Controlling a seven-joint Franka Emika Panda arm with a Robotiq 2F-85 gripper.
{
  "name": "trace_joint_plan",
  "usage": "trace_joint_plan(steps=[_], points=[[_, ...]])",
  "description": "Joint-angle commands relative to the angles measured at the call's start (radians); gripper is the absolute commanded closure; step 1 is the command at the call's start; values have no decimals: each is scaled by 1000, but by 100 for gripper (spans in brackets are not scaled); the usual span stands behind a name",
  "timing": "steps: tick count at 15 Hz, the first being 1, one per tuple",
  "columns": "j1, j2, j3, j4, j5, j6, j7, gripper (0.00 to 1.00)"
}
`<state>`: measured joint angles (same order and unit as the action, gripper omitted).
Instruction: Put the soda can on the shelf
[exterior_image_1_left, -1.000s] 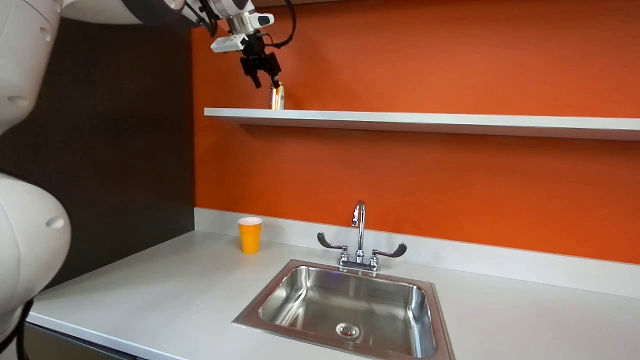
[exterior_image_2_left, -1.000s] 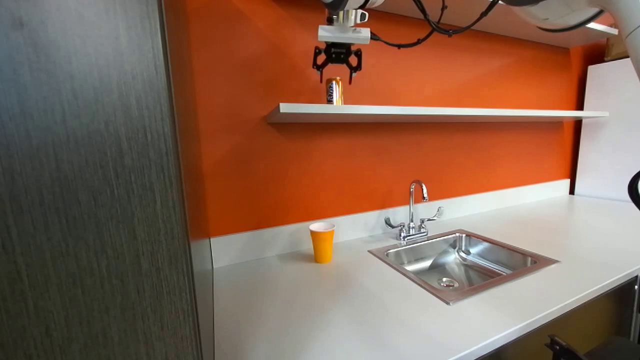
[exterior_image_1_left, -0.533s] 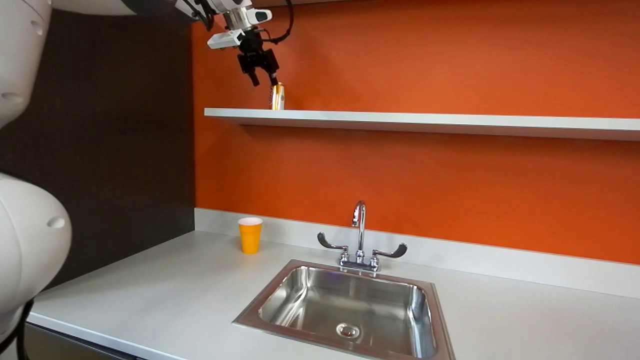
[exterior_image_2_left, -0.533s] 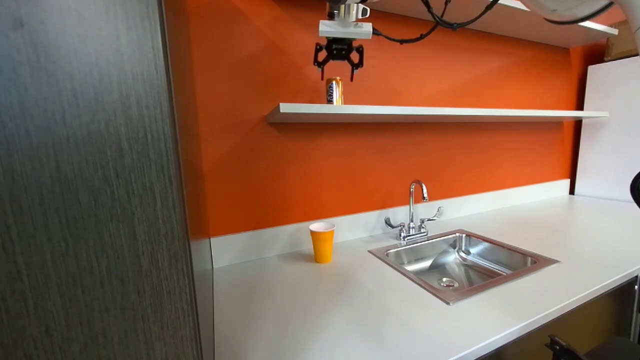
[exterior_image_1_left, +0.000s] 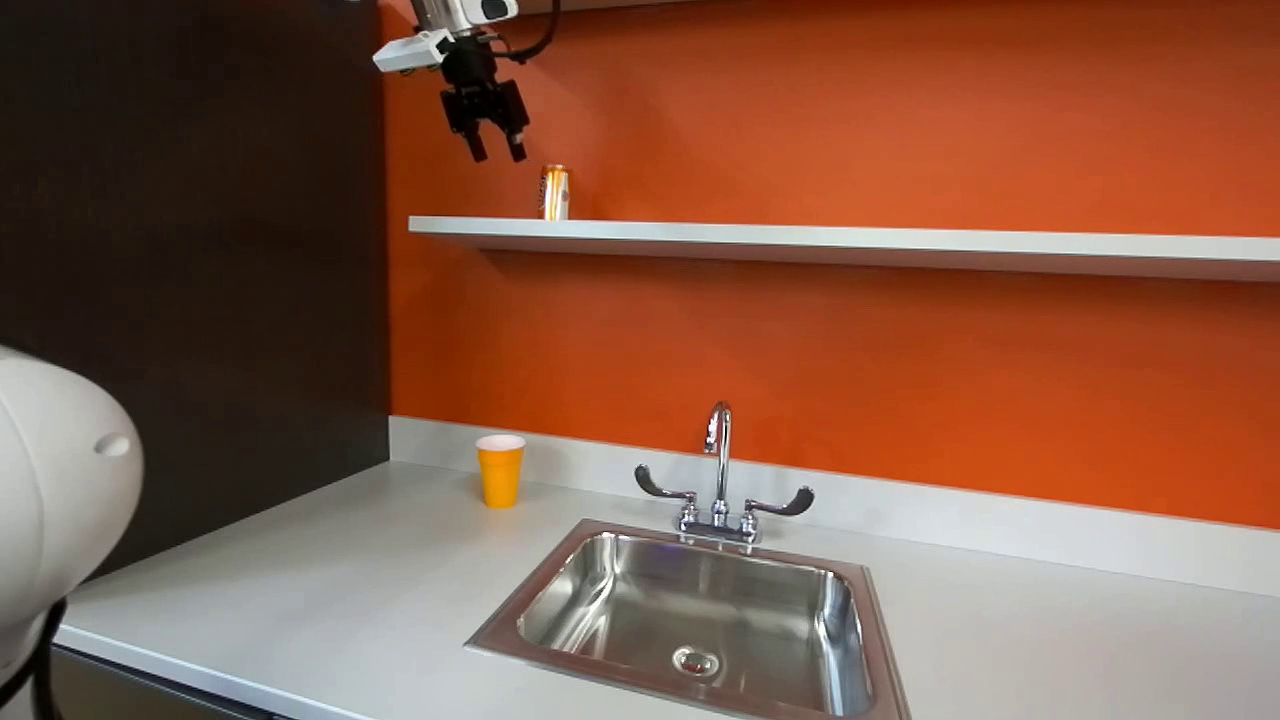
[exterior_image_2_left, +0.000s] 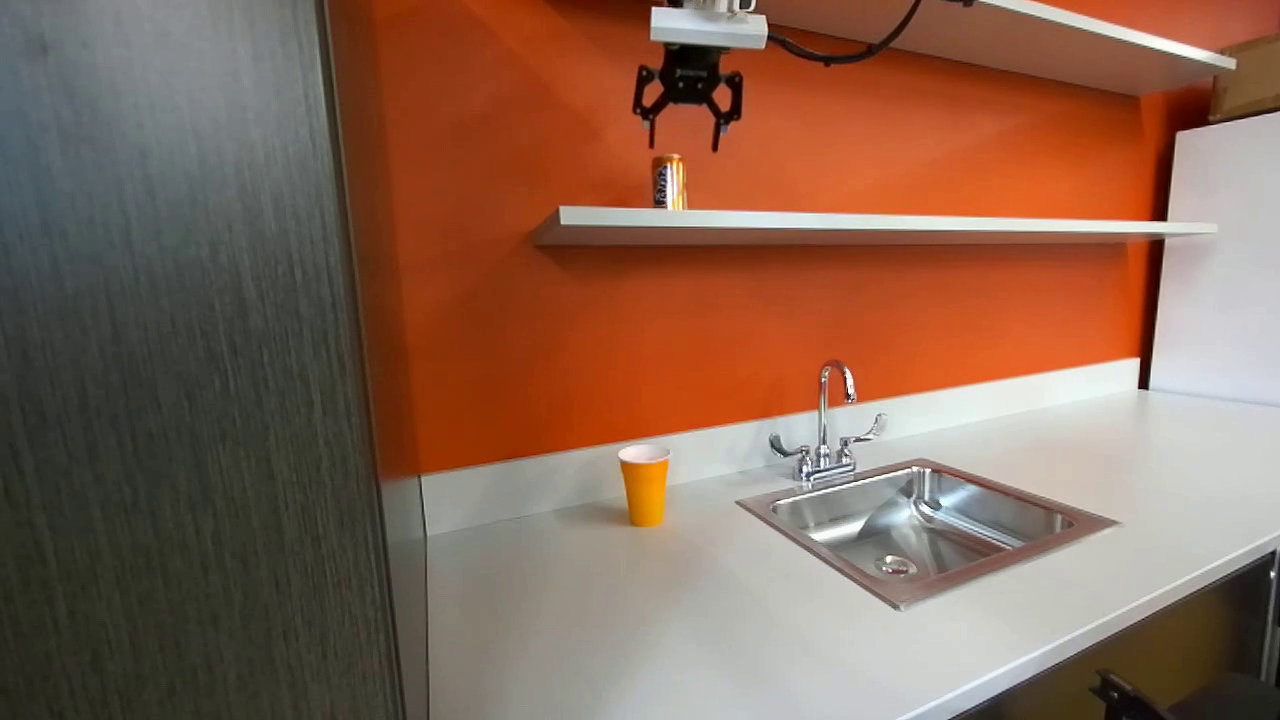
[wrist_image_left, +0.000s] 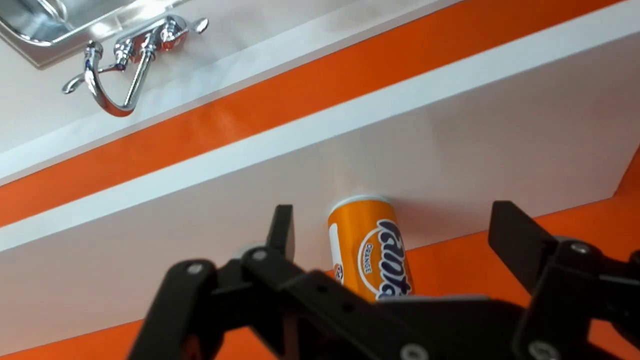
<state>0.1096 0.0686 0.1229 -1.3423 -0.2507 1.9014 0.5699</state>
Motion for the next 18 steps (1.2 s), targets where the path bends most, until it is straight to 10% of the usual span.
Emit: trace_joint_plan(steps=[1, 18], points=[[-6, -172, 1, -224, 106, 20, -77, 0], [-31, -427, -33, -659, 251, -192, -260, 0]])
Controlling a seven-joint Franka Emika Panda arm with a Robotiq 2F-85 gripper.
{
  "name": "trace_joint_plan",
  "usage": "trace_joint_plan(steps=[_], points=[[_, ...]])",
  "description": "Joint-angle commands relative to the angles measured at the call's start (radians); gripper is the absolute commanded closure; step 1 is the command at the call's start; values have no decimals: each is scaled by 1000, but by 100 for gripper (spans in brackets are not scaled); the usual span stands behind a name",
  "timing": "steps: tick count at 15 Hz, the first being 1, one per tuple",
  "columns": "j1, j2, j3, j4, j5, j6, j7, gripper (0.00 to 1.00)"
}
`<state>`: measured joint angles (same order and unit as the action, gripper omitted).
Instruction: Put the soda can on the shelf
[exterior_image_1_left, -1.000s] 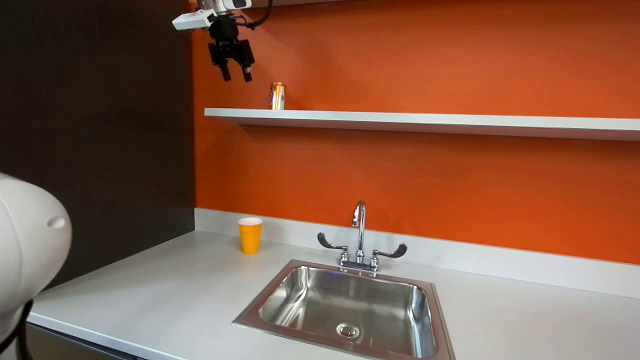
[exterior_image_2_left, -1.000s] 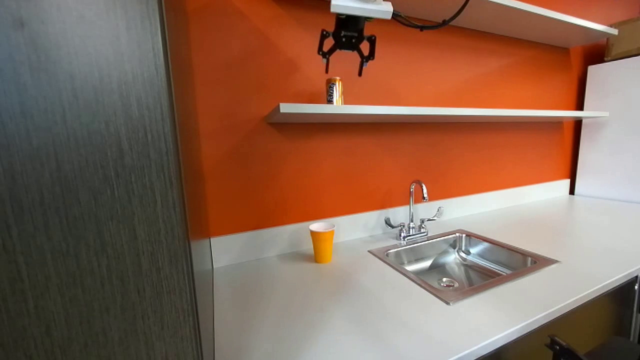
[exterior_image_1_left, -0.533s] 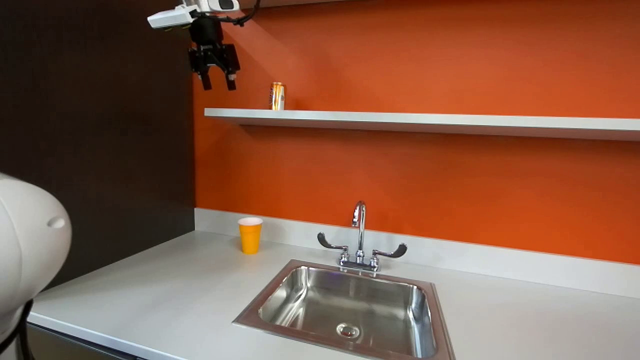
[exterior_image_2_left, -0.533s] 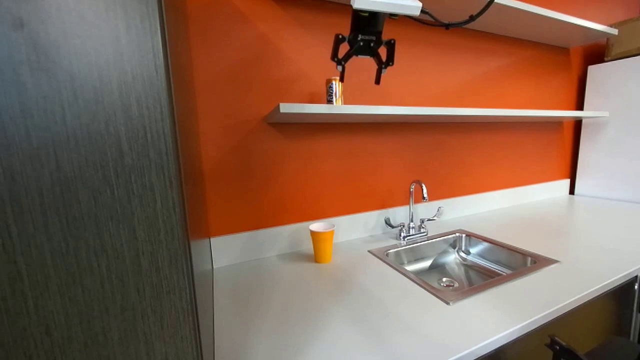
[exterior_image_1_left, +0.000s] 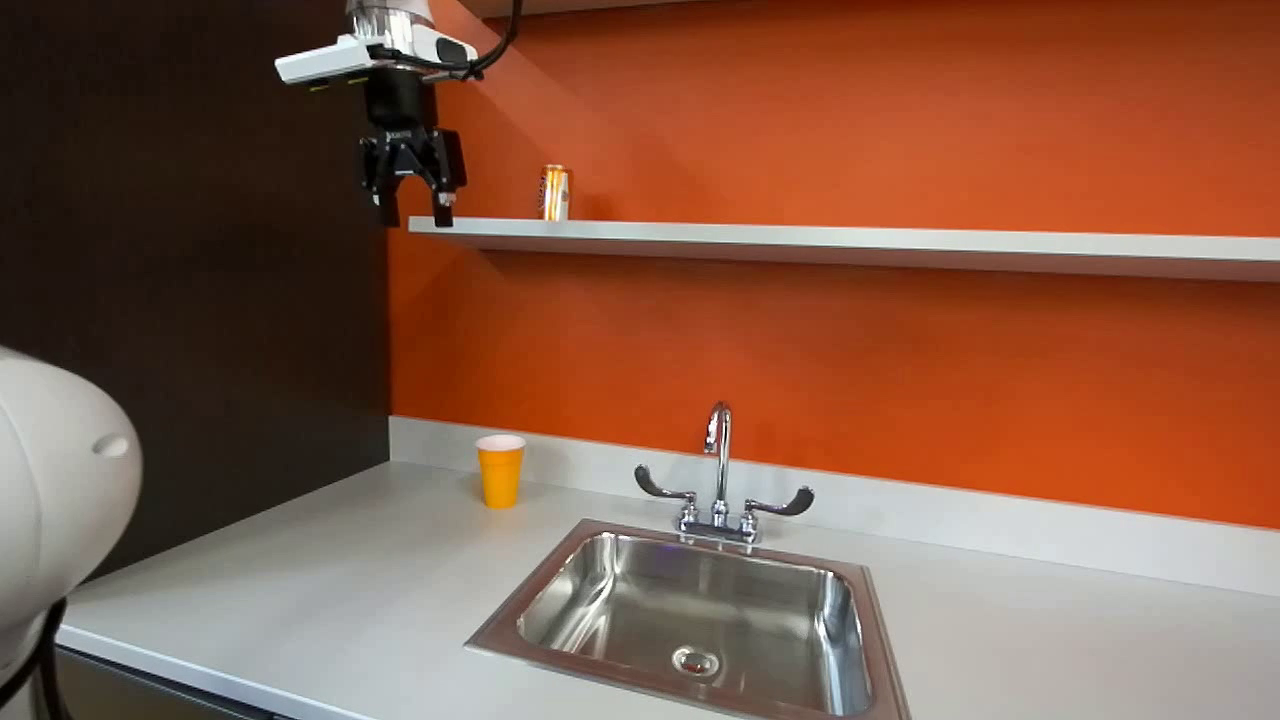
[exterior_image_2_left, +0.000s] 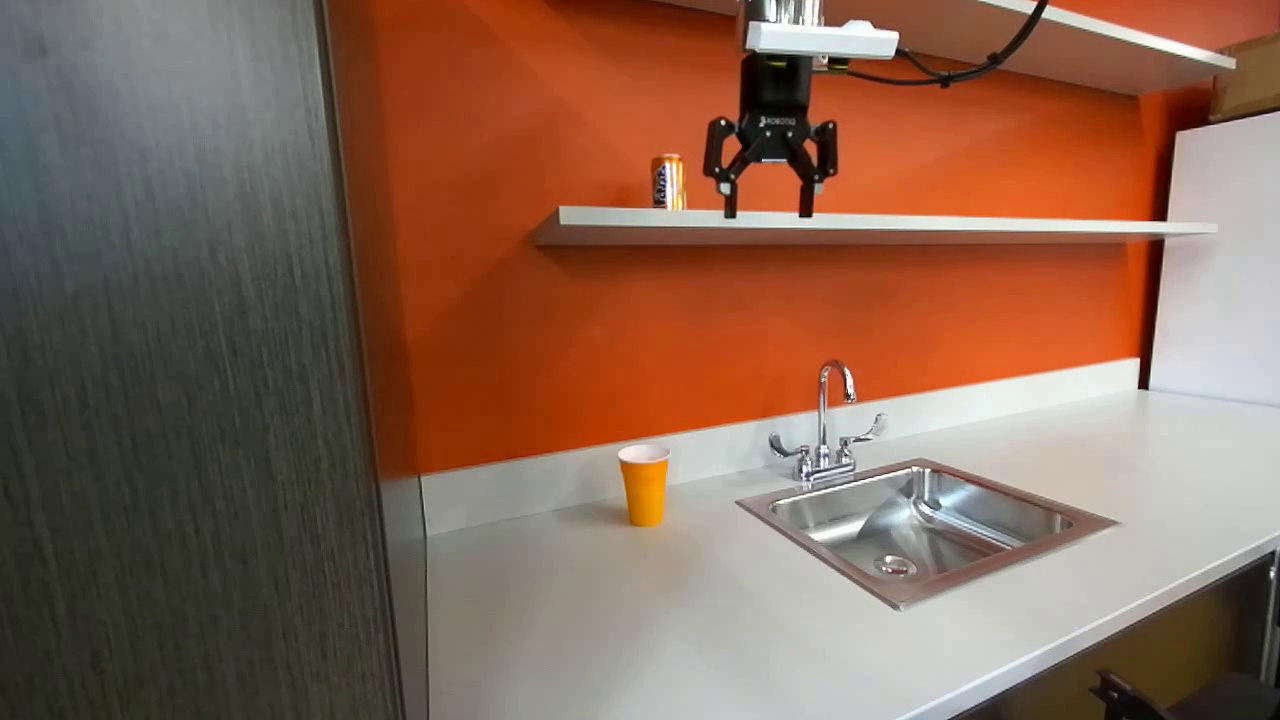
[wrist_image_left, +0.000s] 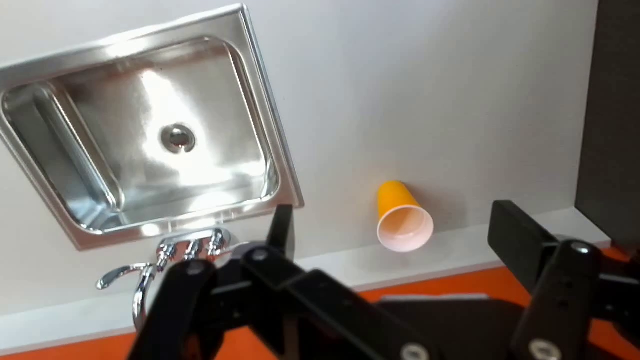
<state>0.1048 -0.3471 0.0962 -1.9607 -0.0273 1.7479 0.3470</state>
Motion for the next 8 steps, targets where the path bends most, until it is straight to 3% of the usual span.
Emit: trace_joint_plan(steps=[1, 8], points=[[-30, -7, -11, -56, 30, -37, -39, 0], [-40, 1, -34, -176, 42, -11, -71, 0]])
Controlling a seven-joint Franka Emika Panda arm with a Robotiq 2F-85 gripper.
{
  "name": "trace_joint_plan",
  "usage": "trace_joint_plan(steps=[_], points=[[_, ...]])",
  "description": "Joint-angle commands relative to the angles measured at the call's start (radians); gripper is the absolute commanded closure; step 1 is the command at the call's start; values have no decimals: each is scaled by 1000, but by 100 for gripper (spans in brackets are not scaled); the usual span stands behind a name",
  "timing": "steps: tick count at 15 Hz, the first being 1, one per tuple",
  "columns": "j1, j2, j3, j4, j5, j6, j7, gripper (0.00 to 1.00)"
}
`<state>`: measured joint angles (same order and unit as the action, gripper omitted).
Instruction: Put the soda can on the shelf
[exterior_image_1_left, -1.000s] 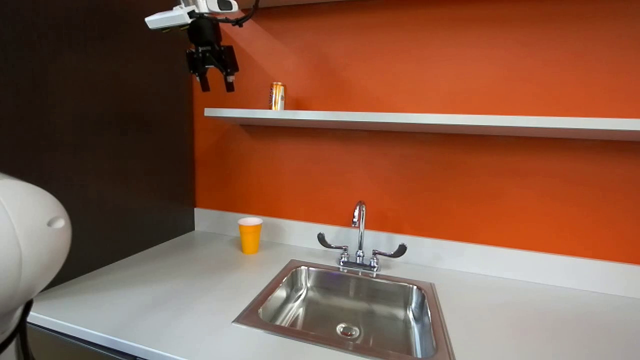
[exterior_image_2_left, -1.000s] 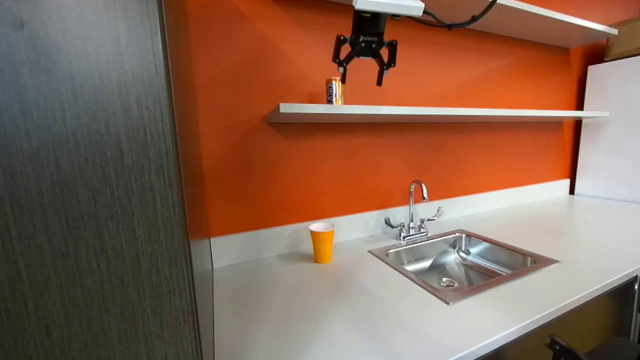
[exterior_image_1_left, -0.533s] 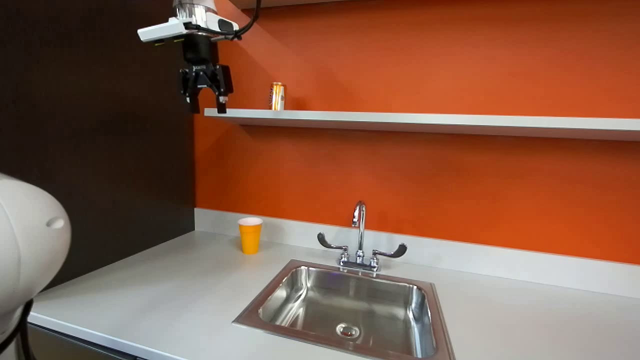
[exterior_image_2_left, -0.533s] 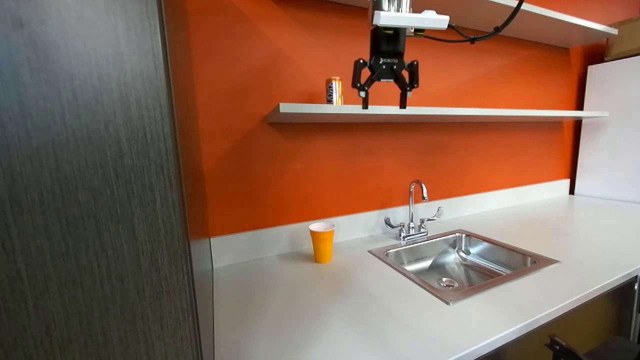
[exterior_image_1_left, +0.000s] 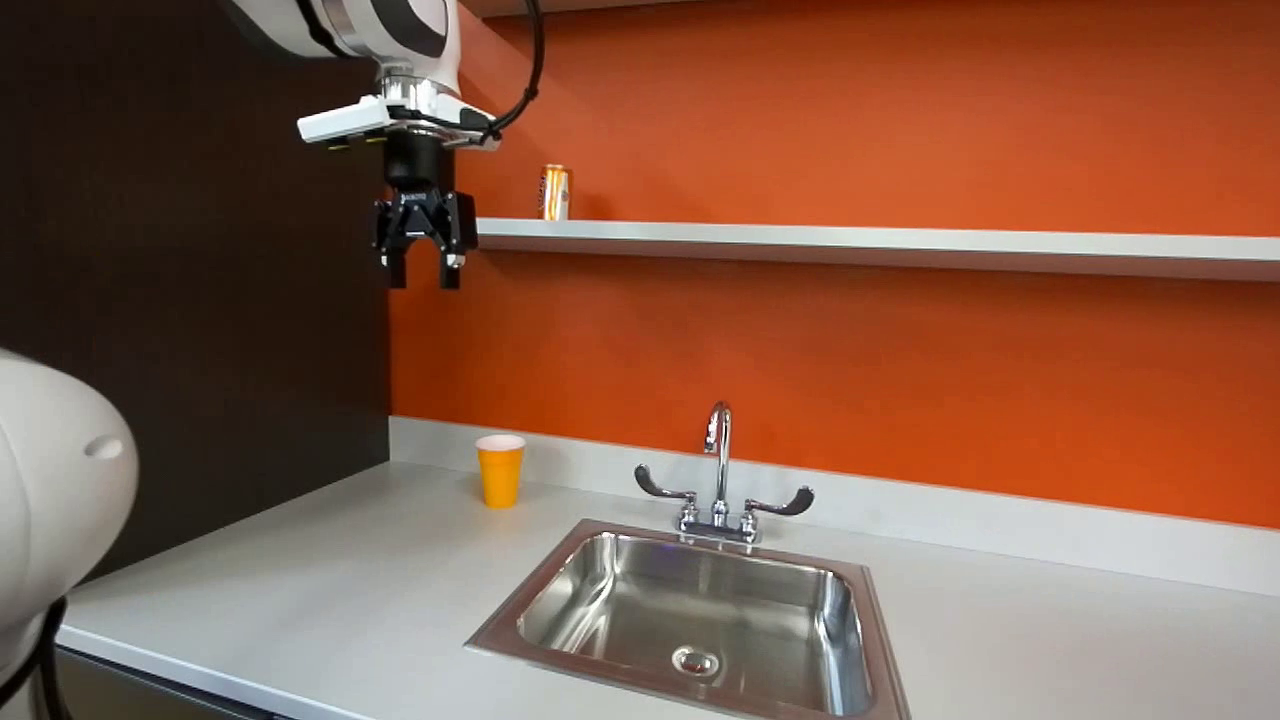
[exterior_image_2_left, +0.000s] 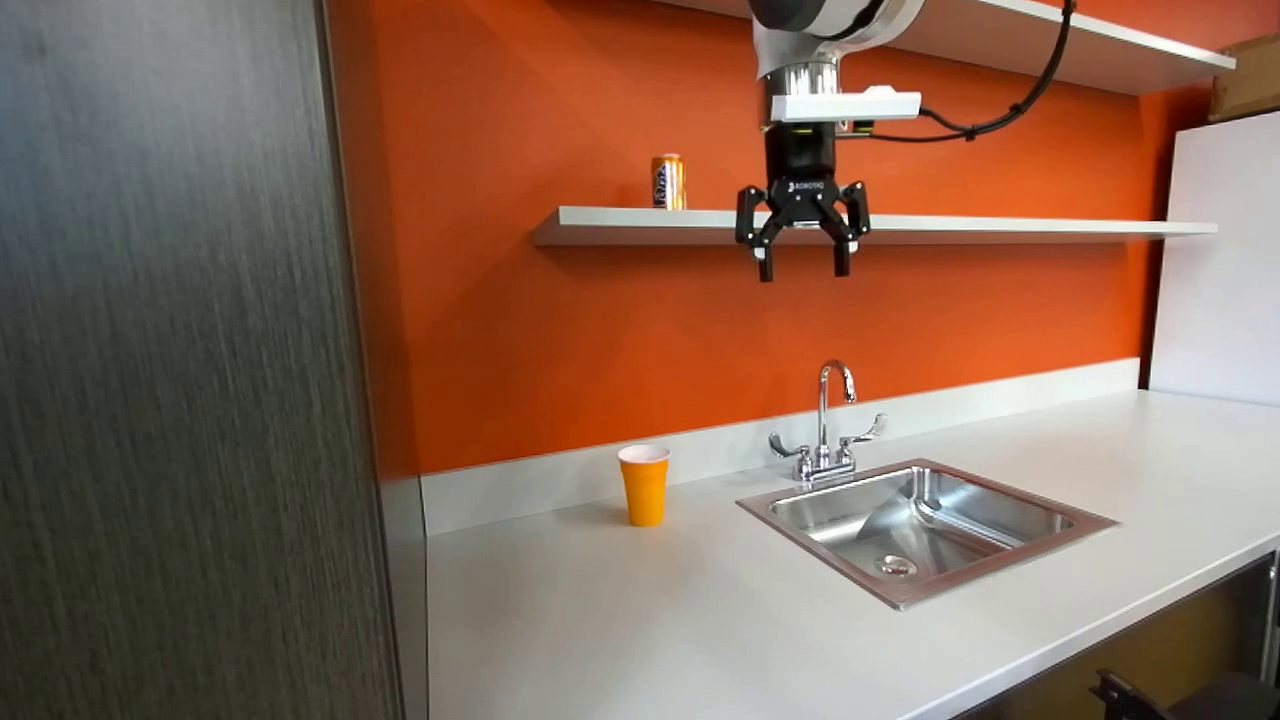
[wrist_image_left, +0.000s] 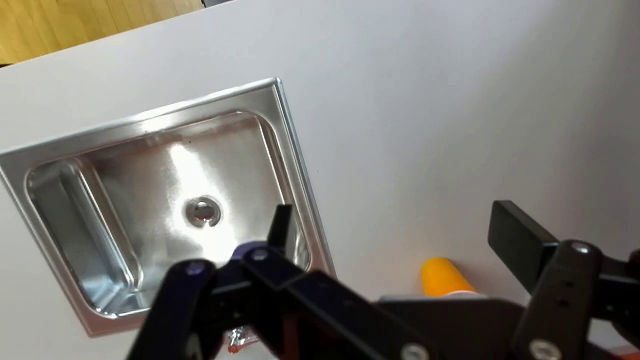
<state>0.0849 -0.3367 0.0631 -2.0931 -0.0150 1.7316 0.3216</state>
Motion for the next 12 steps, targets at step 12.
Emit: trace_joint_plan(steps=[12], points=[[-34, 16, -6, -120, 41, 1, -43, 0]])
